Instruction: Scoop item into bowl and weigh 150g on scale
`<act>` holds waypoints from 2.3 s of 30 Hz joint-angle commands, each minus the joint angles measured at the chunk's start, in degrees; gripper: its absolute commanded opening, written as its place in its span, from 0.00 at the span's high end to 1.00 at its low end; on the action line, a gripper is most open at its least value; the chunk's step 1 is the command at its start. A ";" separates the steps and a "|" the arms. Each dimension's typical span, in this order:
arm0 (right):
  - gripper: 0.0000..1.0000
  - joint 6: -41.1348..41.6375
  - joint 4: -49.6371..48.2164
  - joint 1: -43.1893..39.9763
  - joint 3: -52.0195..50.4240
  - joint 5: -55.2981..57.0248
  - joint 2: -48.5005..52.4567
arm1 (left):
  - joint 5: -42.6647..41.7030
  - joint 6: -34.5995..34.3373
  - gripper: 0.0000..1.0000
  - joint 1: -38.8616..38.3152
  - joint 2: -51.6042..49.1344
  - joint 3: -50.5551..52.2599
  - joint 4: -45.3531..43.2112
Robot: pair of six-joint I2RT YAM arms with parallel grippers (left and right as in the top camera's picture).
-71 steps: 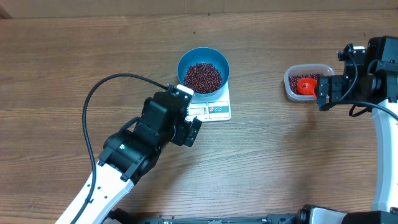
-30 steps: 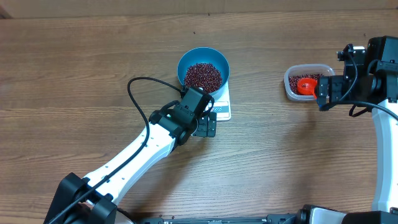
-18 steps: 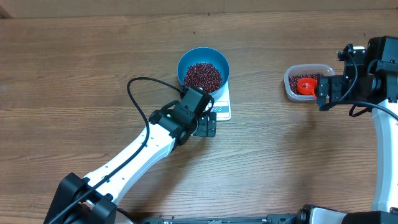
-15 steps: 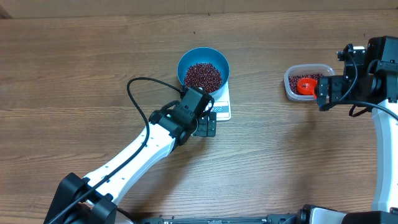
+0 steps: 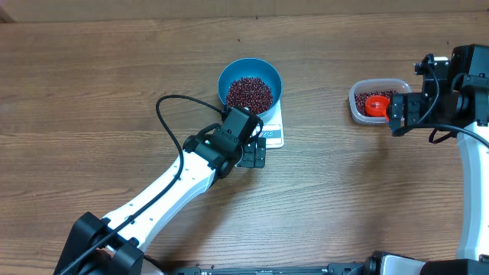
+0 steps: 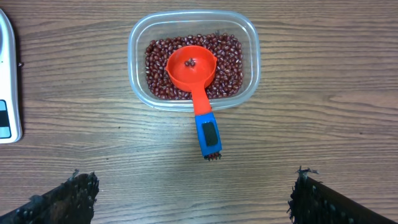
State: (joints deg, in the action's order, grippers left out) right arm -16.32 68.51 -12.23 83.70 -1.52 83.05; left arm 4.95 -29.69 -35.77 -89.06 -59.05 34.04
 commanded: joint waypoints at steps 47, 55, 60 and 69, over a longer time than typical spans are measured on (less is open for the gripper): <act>0.00 -0.04 -0.26 0.37 1.88 -0.50 -0.48 | 1.84 8.50 0.00 -0.15 12.15 0.00 0.98; 0.00 -0.04 -0.26 0.37 1.88 -0.50 -0.48 | 6.88 9.18 0.00 -0.15 22.03 0.02 7.30; 0.00 -0.04 -0.26 0.37 1.88 -0.52 -0.48 | 9.66 9.33 0.01 -0.13 28.61 0.02 10.12; 0.00 -0.04 -0.26 0.37 1.88 -0.50 -0.48 | 10.08 10.43 0.00 4.92 38.97 2.10 12.26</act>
State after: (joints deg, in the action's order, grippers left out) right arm -16.34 68.51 -12.23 83.70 -1.52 83.05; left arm 14.33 -20.56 -33.47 -53.49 -58.78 46.28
